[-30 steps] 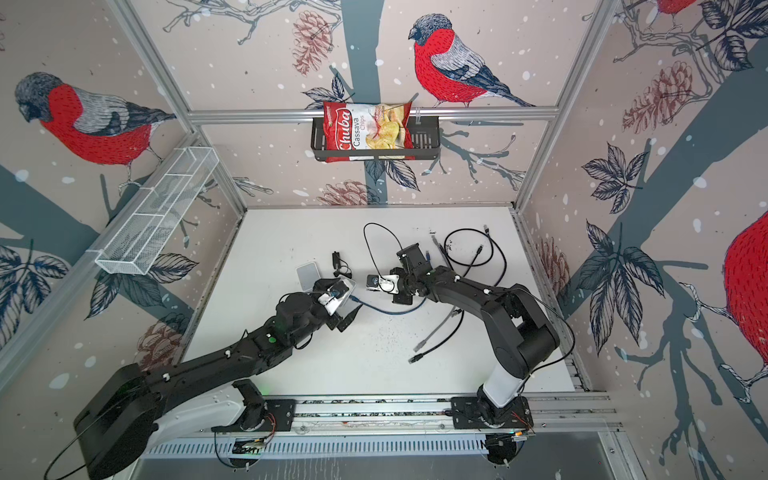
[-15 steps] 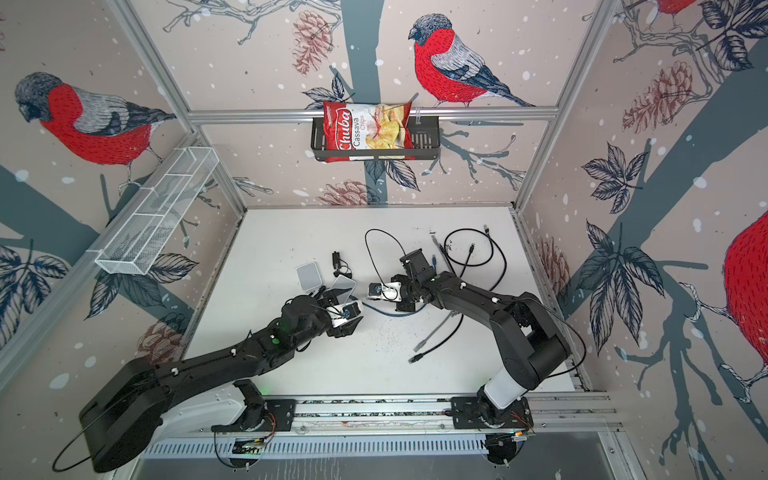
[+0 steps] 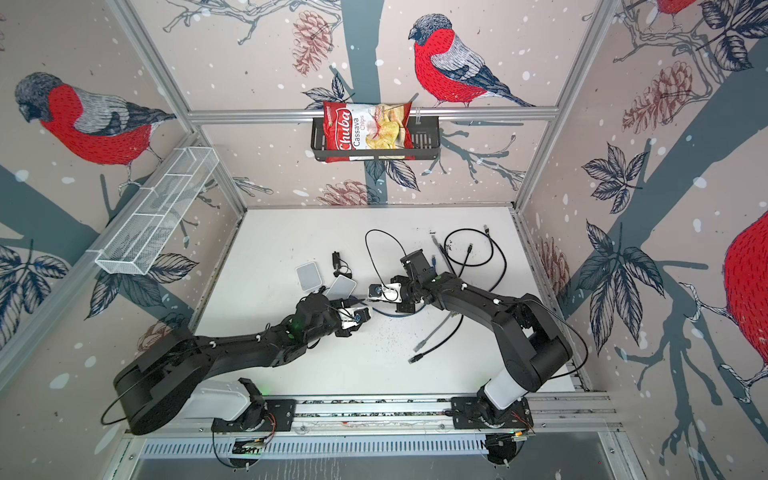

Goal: Insert the plug into the switch port

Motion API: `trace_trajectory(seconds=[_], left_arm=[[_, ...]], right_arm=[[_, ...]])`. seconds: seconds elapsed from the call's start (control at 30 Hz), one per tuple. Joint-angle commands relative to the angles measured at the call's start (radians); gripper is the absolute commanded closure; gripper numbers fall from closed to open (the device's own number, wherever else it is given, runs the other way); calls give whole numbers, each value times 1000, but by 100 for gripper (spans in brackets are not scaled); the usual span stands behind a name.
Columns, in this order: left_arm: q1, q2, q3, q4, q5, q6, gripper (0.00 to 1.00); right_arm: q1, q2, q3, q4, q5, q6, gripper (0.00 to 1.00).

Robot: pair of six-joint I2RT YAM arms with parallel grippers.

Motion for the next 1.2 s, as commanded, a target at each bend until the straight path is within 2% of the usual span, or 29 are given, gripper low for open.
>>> trace_trajectory(seconds=[0.0, 0.1, 0.27, 0.67, 1.17], left_arm=[[-1, 16, -23, 204, -58, 6, 52], [0, 36, -45, 291, -77, 13, 51], [0, 64, 4, 195, -57, 26, 52], [-2, 79, 16, 143, -7, 32, 71], [-2, 73, 9, 115, -17, 57, 85]], right_arm=[[3, -9, -3, 15, -30, -5, 99], [4, -9, -5, 13, -32, -4, 99], [8, -10, -4, 14, -36, -1, 99], [10, -12, 1, 26, -40, 0, 99], [12, -40, -6, 41, -71, 8, 98]])
